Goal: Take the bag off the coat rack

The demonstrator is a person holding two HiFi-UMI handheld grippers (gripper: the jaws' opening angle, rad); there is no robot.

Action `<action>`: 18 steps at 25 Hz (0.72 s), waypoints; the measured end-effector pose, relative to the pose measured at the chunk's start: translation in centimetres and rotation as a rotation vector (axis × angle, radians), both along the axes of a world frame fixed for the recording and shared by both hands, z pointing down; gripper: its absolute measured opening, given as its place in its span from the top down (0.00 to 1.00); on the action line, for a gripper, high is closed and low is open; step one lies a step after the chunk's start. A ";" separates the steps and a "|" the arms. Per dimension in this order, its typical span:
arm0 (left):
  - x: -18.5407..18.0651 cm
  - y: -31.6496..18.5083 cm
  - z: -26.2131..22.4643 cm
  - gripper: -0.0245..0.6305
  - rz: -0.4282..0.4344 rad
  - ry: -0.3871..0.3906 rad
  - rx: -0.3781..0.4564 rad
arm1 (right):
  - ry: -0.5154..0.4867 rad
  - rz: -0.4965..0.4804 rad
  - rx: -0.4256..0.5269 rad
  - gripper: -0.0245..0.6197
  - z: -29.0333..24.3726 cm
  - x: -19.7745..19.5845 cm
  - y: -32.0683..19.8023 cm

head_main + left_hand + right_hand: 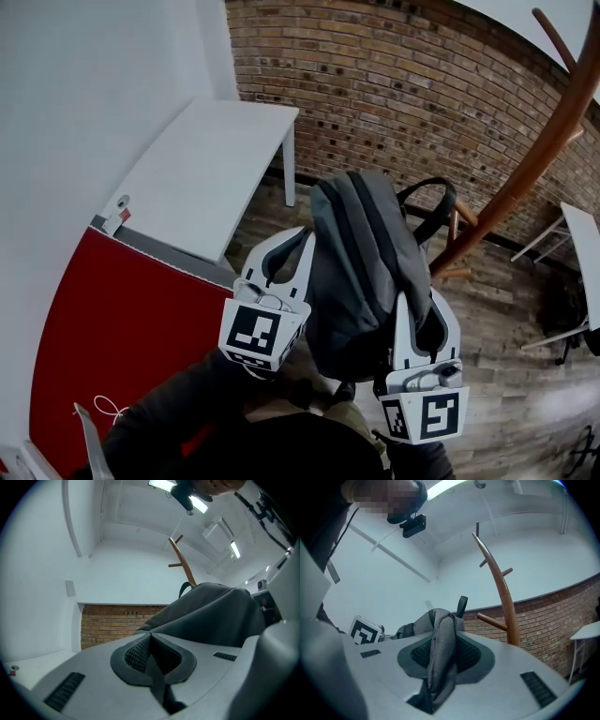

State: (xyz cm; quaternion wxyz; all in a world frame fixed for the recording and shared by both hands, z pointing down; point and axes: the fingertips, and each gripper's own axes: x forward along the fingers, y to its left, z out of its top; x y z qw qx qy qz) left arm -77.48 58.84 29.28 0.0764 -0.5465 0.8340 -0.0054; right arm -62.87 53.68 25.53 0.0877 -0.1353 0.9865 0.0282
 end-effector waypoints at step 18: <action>5.8 -1.1 1.2 0.95 0.044 0.015 -0.014 | -0.038 -0.041 -0.029 0.82 0.5 6.4 1.0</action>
